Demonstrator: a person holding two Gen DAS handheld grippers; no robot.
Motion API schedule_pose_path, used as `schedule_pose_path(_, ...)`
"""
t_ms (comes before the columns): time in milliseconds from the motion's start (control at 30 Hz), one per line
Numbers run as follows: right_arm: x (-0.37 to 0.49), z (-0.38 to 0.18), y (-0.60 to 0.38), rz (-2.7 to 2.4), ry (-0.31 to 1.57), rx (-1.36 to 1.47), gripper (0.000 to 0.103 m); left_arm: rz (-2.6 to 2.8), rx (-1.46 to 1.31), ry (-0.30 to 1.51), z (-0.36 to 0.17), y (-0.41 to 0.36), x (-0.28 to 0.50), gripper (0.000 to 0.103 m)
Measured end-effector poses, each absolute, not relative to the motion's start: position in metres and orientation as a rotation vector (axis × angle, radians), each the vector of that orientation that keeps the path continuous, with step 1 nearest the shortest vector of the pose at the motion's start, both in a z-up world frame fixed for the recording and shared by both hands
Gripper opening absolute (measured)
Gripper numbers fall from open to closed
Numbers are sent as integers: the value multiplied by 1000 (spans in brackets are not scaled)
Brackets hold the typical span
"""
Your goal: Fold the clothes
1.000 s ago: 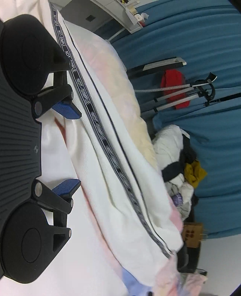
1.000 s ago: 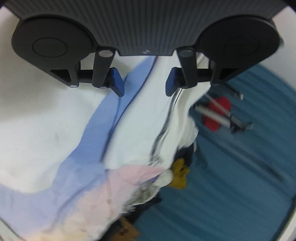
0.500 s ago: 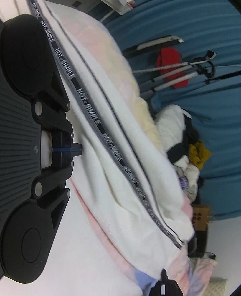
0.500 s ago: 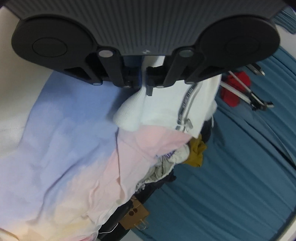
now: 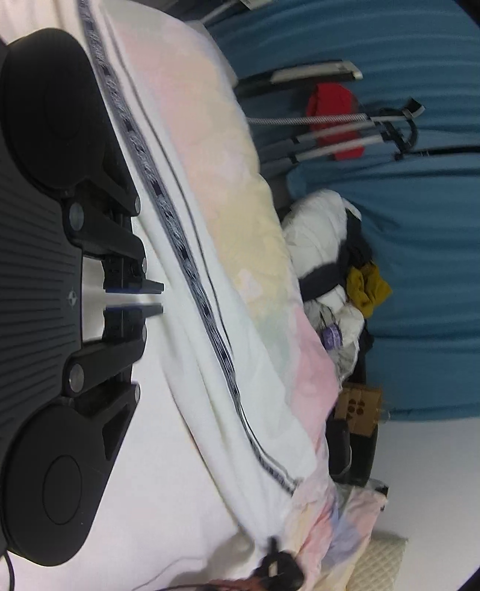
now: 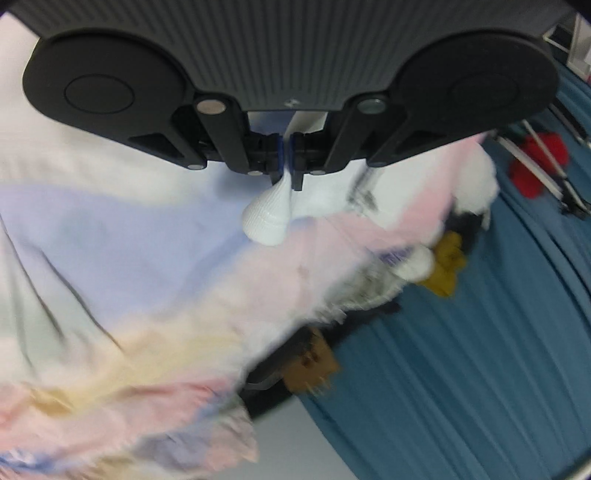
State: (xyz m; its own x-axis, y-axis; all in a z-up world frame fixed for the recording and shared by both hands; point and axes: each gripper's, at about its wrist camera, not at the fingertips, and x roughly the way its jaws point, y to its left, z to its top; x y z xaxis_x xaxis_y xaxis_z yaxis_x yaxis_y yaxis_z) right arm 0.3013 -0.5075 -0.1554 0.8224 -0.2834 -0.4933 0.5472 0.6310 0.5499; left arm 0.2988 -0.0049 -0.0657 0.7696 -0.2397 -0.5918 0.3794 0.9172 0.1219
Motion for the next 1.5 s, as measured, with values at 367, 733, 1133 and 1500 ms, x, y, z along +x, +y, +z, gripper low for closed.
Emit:
schedule_pose_path(367,231,-125,-467,-363,538,692,65,-175,445,596,-42,94,308,60)
schedule_pose_path(733,212,-115,-363,-265,564,461,68,-204,583,697,-69,76,363,13)
schedule_pose_path(1133,229,-129,-357,-233,572,479,67,71,446,740,-78,77,470,11)
schedule_pose_path(1500,234,-134,-361,-234,593,528,69,-3,323,659,-44,93,411,55)
